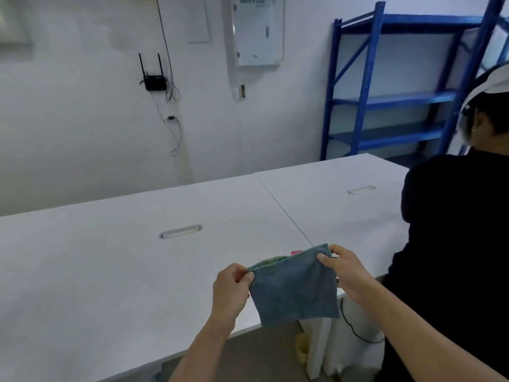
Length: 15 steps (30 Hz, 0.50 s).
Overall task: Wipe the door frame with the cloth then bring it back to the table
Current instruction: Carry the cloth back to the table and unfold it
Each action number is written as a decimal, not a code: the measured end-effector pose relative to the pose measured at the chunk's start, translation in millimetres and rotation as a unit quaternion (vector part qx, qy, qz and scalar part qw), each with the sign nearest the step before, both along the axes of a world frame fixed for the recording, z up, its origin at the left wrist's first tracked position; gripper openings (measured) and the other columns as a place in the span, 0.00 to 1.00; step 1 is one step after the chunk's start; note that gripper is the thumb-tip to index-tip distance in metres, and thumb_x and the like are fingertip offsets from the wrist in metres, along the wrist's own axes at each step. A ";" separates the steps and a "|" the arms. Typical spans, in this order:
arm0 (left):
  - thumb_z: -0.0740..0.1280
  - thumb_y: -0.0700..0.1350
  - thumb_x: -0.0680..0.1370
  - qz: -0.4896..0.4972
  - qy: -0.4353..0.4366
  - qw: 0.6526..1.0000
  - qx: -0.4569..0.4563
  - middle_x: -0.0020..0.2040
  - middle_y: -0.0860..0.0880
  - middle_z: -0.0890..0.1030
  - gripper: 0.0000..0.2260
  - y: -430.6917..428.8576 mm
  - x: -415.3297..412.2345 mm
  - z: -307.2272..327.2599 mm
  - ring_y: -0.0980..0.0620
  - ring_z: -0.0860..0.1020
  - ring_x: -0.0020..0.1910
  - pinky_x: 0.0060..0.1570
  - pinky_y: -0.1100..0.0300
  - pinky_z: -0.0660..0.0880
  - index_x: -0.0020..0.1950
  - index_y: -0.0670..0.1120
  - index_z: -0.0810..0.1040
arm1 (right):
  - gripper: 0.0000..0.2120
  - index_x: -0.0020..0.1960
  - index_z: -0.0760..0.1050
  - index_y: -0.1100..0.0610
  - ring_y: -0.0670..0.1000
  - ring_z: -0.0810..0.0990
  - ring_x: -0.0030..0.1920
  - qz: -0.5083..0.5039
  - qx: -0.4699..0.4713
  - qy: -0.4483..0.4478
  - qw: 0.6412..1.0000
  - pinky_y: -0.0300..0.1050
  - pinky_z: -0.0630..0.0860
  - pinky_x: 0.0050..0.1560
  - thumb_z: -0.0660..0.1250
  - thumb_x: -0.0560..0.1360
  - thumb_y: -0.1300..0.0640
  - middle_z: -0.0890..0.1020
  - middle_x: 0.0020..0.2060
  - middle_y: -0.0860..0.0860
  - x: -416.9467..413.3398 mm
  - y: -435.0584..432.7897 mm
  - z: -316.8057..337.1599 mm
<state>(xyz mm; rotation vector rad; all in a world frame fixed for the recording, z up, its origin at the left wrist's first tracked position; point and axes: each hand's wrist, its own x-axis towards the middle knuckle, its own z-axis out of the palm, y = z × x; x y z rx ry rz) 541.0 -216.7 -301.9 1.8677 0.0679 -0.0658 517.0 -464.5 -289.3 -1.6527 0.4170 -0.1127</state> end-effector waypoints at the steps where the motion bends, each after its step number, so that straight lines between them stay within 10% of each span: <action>1: 0.67 0.41 0.77 -0.003 0.006 1.000 0.008 0.37 0.49 0.83 0.07 -3.2 8.4 -8.1 0.47 0.82 0.41 0.46 0.45 0.81 0.39 0.48 0.78 | 0.04 0.52 0.78 0.57 0.59 0.82 0.51 -0.003 -0.005 0.008 1.000 0.54 0.79 0.47 0.66 0.81 0.58 0.84 0.51 0.58 7.2 -3.0 -7.9; 15: 0.65 0.39 0.77 0.040 0.108 0.991 0.066 0.38 0.47 0.81 0.06 -74.2 135.0 -107.5 0.48 0.80 0.39 0.43 0.49 0.81 0.41 0.45 0.77 | 0.04 0.55 0.76 0.55 0.54 0.80 0.50 0.000 -0.026 0.129 0.991 0.55 0.80 0.50 0.66 0.81 0.58 0.82 0.52 0.55 147.0 -60.4 -114.5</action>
